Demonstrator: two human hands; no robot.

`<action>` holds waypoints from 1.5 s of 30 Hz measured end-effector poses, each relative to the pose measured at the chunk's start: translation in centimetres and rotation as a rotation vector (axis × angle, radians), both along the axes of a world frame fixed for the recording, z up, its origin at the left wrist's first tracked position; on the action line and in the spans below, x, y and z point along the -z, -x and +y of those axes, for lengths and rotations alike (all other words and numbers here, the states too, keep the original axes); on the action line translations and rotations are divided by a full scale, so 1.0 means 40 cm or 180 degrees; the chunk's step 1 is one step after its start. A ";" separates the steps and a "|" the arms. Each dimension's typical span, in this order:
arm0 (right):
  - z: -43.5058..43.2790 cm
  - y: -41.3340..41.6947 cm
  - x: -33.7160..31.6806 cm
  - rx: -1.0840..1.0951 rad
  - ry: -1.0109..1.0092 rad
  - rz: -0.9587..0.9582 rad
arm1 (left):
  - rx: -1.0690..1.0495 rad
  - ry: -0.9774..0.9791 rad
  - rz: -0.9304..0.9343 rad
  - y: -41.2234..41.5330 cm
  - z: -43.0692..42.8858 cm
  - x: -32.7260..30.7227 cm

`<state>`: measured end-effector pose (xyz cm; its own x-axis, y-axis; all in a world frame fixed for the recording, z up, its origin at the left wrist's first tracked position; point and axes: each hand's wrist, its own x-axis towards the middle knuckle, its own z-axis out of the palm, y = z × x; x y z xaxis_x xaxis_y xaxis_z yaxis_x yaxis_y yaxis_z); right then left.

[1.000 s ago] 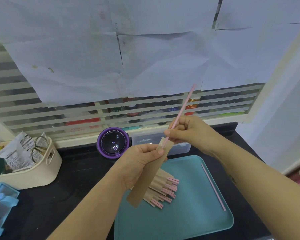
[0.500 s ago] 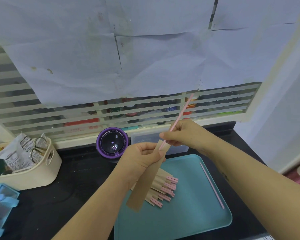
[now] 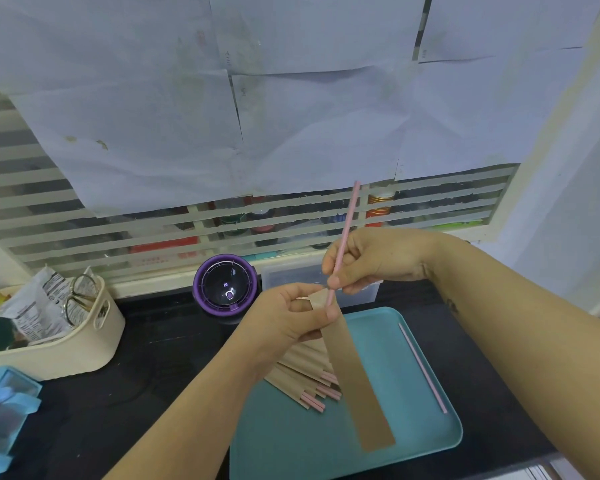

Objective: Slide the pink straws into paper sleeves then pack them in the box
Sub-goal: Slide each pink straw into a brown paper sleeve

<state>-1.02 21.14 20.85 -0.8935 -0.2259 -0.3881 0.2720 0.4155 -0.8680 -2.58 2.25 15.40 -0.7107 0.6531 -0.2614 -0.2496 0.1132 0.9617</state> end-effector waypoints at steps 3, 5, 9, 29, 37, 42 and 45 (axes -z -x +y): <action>-0.007 0.003 -0.003 -0.0119 -0.0257 -0.0014 | 0.0153 -0.0006 -0.0066 0.002 0.001 -0.004; -0.011 0.006 0.002 -0.0102 -0.0262 -0.0032 | 0.0212 0.0015 -0.0082 0.005 0.001 -0.007; -0.014 0.007 0.015 -0.0010 -0.0135 0.0064 | 0.0058 -0.0113 -0.0312 0.012 -0.003 0.001; 0.002 -0.006 0.047 0.0532 0.0203 0.0267 | -0.0406 0.0226 -0.0005 0.002 0.009 0.032; 0.000 -0.008 0.071 0.0820 -0.0113 0.0556 | -0.0469 -0.0144 -0.0262 0.009 0.019 0.034; 0.008 -0.005 0.076 0.0610 -0.0301 0.0330 | -0.0442 0.0025 -0.0076 0.013 0.016 0.035; 0.016 -0.005 0.063 0.0383 -0.0279 0.0138 | -0.0356 0.0176 0.0173 0.010 0.021 0.031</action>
